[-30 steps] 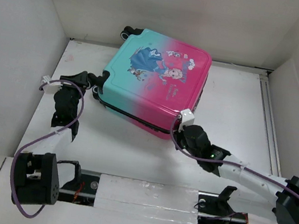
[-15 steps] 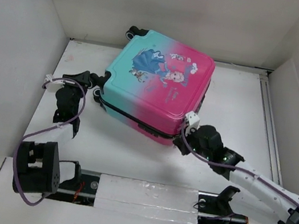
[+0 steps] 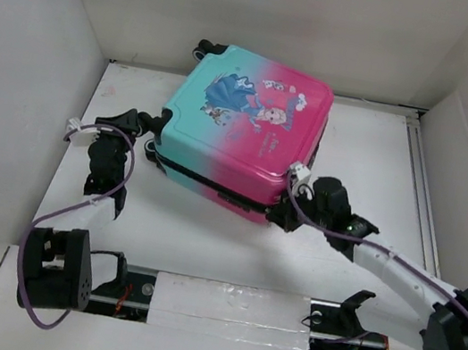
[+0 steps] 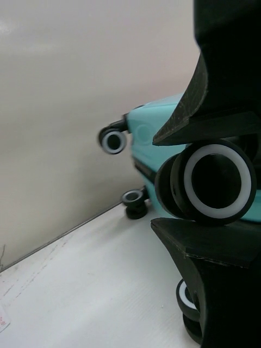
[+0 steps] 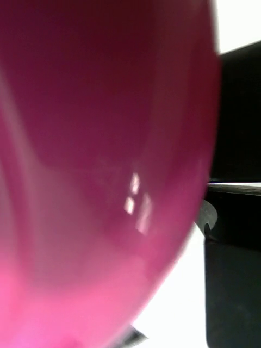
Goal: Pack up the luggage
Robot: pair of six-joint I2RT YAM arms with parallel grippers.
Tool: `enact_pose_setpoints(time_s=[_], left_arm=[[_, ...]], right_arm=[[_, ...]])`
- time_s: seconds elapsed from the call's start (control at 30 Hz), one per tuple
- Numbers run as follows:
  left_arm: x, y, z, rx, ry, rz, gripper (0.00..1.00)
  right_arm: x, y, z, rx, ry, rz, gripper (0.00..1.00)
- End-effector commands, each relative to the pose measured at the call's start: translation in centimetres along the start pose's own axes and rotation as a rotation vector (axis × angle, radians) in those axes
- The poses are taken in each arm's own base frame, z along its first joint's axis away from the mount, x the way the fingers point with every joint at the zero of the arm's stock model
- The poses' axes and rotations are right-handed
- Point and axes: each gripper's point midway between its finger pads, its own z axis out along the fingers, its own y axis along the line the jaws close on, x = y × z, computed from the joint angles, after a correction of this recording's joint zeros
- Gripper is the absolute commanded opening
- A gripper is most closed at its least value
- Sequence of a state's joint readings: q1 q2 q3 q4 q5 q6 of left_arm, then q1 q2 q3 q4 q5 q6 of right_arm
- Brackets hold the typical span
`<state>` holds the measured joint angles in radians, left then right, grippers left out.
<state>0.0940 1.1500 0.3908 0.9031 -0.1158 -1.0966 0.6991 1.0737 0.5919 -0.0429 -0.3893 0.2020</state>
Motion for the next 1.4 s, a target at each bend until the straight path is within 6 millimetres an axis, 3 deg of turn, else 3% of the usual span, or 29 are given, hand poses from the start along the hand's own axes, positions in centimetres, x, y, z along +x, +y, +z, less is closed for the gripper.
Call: enact_pose_setpoints(time_s=[0.0, 0.03, 0.07, 0.1, 0.2, 0.27, 0.3, 0.37, 0.4, 0.5, 0.53, 0.63, 0.77, 0.83, 0.87, 0.97, 1.07, 1.13, 1.17, 1.23, 1.27, 1.3, 1.37], left_arm=[[6.9, -4.6, -5.1, 0.235, 0.345, -0.035, 0.0], [7.3, -4.7, -5.7, 0.245, 0.355, -0.027, 0.0], [8.1, -5.6, -6.4, 0.277, 0.376, -0.018, 0.0], [8.8, -5.7, -6.8, 0.276, 0.391, -0.007, 0.0], [11.4, -6.6, -8.4, 0.299, 0.455, 0.006, 0.0], [12.2, -6.9, -9.0, 0.308, 0.476, 0.004, 0.0], [13.0, -7.3, -9.6, 0.321, 0.504, 0.002, 0.0], [13.9, -7.7, -10.4, 0.343, 0.519, -0.005, 0.0], [15.6, -8.1, -11.6, 0.362, 0.576, -0.007, 0.0], [17.8, -9.2, -13.3, 0.383, 0.622, -0.017, 0.0], [19.3, -9.8, -14.6, 0.398, 0.672, -0.018, 0.0], [20.6, -11.7, -16.5, 0.455, 0.725, -0.037, 0.0], [20.7, -13.7, -18.0, 0.501, 0.756, -0.067, 0.0], [21.1, -14.2, -18.9, 0.512, 0.776, -0.062, 0.0], [21.1, -15.3, -20.1, 0.542, 0.793, -0.078, 0.0], [21.8, -15.9, -21.5, 0.556, 0.82, -0.078, 0.0], [23.4, -17.6, -23.4, 0.596, 0.867, -0.07, 0.0], [25.1, -16.9, -23.3, 0.571, 0.895, -0.016, 0.0], [25.5, -17.0, -23.5, 0.574, 0.913, 0.0, 0.03], [25.4, -17.3, -22.5, 0.568, 0.891, 0.037, 0.35], [25.4, -15.9, -21.7, 0.523, 0.875, 0.094, 0.77], [24.4, -16.1, -20.1, 0.496, 0.803, 0.108, 0.89], [22.1, -15.1, -17.0, 0.423, 0.687, 0.132, 1.0]], right_arm=[[-14.9, -0.6, -0.7, -0.049, -0.368, -0.118, 0.0], [-16.0, -3.1, -1.1, 0.008, -0.379, -0.107, 0.0], [-18.1, -4.1, -1.7, 0.045, -0.413, -0.109, 0.0], [-18.3, -5.8, -1.3, 0.096, -0.402, -0.092, 0.0], [-18.8, -7.1, -1.8, 0.169, -0.41, -0.071, 0.0], [-17.2, -5.4, -0.5, 0.178, -0.396, -0.079, 0.0], [-14.8, -5.3, 0.3, 0.19, -0.353, -0.067, 0.0], [-13.5, -3.4, 1.4, 0.161, -0.377, -0.058, 0.0], [-11.0, -1.7, 2.7, 0.135, -0.347, -0.053, 0.0], [-8.9, 1.7, 5.6, 0.088, -0.304, -0.067, 0.0], [-9.5, 2.7, 6.2, 0.081, -0.312, -0.076, 0.0], [-8.7, 3.9, 7.5, 0.095, -0.269, -0.11, 0.0], [-8.9, 3.3, 6.4, 0.129, -0.297, -0.121, 0.0], [-9.6, 3.1, 4.8, 0.16, -0.321, -0.148, 0.0], [-9.5, 2.2, 4.2, 0.183, -0.32, -0.152, 0.0], [-10.6, 0.2, 1.8, 0.192, -0.356, -0.166, 0.0], [-11.0, 0.2, 1.1, 0.11, -0.363, -0.158, 0.0], [-10.1, 0.1, 1.3, 0.089, -0.344, -0.142, 0.0], [-9.8, 0.0, 1.3, 0.088, -0.344, -0.133, 0.0], [-8.7, 0.1, 1.1, 0.075, -0.337, -0.117, 0.0], [-8.6, 0.3, 0.6, 0.07, -0.349, -0.105, 0.0], [-8.1, 0.7, 0.4, 0.06, -0.347, -0.096, 0.0], [-7.2, 0.7, -0.1, 0.057, -0.35, -0.088, 0.0]])
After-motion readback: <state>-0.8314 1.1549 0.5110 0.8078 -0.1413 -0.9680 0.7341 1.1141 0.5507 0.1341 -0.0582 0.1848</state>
